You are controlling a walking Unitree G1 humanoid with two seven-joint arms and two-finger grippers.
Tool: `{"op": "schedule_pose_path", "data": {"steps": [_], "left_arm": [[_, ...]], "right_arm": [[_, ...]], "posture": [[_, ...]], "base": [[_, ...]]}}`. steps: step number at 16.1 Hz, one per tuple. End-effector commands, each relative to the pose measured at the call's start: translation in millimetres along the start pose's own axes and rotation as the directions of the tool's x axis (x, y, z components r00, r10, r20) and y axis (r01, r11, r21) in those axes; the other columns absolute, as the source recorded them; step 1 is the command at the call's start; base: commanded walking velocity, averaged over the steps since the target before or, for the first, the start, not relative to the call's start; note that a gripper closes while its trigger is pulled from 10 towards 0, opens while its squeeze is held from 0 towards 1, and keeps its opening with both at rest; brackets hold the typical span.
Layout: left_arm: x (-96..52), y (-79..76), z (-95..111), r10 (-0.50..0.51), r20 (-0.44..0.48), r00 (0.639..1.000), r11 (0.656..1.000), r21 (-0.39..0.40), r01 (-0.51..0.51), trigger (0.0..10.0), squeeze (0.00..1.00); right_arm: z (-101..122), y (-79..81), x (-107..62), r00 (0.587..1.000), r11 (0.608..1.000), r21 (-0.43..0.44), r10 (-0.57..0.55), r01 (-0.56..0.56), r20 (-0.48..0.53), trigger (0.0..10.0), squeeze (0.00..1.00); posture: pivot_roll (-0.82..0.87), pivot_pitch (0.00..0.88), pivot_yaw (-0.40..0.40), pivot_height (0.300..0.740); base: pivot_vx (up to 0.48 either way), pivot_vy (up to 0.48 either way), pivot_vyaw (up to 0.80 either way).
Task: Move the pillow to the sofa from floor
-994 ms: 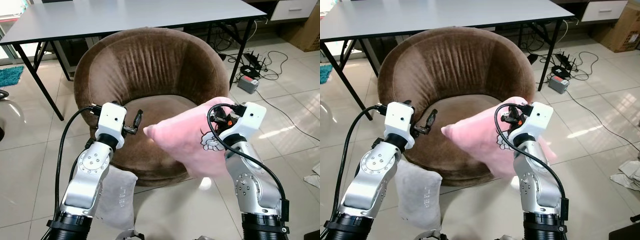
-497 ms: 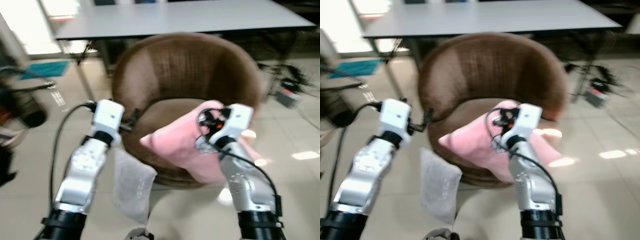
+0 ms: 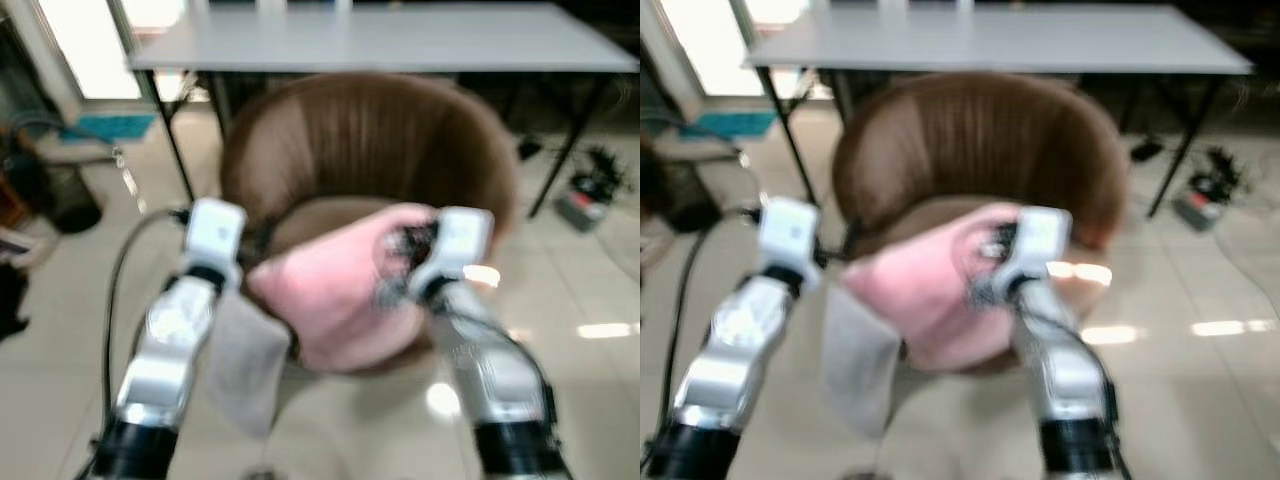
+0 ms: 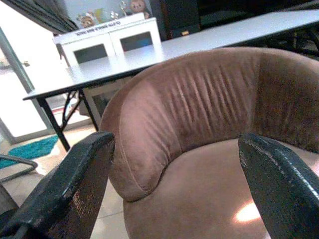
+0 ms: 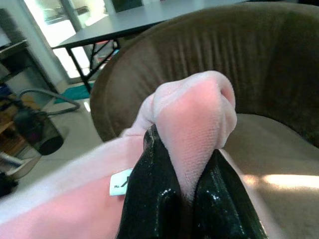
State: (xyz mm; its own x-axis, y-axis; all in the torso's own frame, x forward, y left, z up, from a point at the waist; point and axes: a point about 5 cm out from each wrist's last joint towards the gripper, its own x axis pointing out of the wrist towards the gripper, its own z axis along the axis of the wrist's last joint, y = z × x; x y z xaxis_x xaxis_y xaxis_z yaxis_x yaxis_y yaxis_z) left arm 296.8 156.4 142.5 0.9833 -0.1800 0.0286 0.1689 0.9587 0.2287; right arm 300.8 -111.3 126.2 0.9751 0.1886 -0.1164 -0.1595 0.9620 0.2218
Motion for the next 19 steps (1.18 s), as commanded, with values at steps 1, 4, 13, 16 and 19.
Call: {"op": "schedule_pose_path", "data": {"steps": [1,4,13,16,19], "left_arm": [[-0.3,-3.3,-0.5,-0.001,-0.006,1.000,1.000,0.003,0.001,10.0,0.00],[-2.6,-2.5,-0.2,0.018,0.021,1.000,1.000,0.016,-0.018,10.0,0.00],[-0.8,-4.1,-0.5,0.001,0.029,1.000,1.000,-0.028,0.000,10.0,0.00],[-1.2,-3.8,-1.0,0.005,0.029,1.000,0.999,-0.034,-0.004,10.0,0.00],[-0.9,-3.9,-1.1,0.005,0.030,1.000,0.999,-0.035,-0.004,10.0,0.00]], "right_arm": [[12.0,-8.7,0.6,0.998,0.999,-0.023,-0.023,0.024,0.057,10.0,0.00],[11.0,-9.2,1.0,0.998,0.999,-0.029,-0.025,0.026,0.050,10.0,0.00],[10.3,-14.5,1.4,0.998,0.999,-0.004,-0.050,0.051,0.048,10.0,0.00],[10.3,-13.9,2.6,0.998,0.999,-0.008,-0.045,0.046,0.044,10.0,0.00],[10.5,-13.7,3.4,0.998,0.999,-0.009,-0.043,0.044,0.043,10.0,0.00]], "posture": [[0.04,0.000,0.027,0.740],[0.04,0.000,0.015,0.740],[0.03,0.000,0.014,0.740],[0.03,0.000,0.008,0.740],[0.04,0.000,0.006,0.740]], "base": [[0.000,-0.442,0.00],[0.000,-0.280,0.00],[0.170,0.000,0.00],[0.320,0.000,0.00],[0.326,0.000,0.00]]}}
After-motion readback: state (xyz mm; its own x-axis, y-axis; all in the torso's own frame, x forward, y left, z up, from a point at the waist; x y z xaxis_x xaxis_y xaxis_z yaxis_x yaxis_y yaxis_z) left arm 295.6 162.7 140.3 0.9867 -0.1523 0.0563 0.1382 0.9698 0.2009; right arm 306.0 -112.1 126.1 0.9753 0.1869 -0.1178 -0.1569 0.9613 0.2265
